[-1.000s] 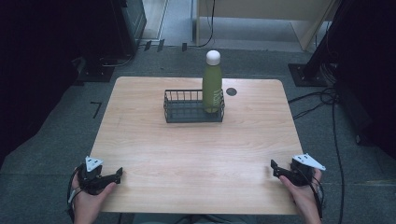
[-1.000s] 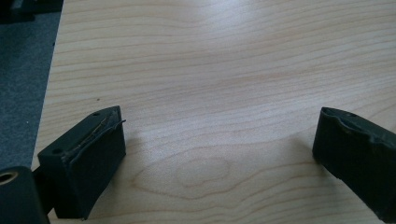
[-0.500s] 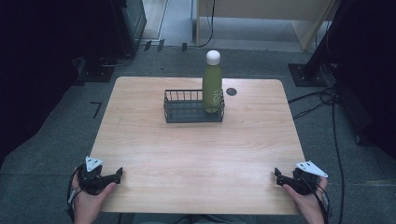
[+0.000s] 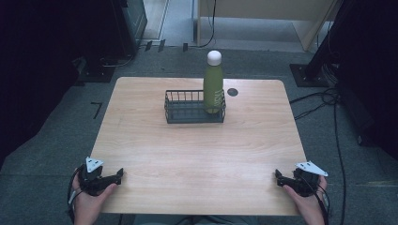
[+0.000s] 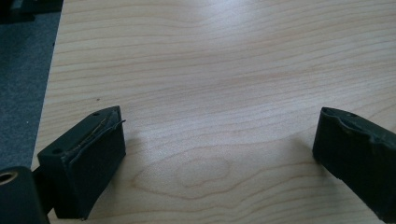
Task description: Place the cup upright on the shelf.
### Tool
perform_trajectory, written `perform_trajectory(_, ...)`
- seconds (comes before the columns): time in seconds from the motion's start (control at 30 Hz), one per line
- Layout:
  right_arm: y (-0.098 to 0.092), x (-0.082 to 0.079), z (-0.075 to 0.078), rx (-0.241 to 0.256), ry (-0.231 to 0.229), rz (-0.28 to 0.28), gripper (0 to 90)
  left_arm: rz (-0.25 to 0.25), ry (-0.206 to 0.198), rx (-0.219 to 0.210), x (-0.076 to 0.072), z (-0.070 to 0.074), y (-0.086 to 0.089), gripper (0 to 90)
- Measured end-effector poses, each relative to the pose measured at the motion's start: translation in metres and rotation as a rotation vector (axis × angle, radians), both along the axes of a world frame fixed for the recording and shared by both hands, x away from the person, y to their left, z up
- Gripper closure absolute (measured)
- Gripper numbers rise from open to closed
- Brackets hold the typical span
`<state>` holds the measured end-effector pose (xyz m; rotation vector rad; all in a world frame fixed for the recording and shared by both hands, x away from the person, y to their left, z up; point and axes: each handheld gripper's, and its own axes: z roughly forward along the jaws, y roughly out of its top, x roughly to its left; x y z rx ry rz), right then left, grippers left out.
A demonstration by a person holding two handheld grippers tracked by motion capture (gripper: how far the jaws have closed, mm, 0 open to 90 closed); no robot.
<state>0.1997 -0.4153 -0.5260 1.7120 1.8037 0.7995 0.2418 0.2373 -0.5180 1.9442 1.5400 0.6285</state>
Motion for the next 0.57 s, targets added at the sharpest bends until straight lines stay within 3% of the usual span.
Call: perform_trajectory(0.57,0.0002,0.0002,0.0001,0.001,0.001,0.000,6.8,0.012,0.001,0.000,0.0014,0.0000,-0.0007,2.2)
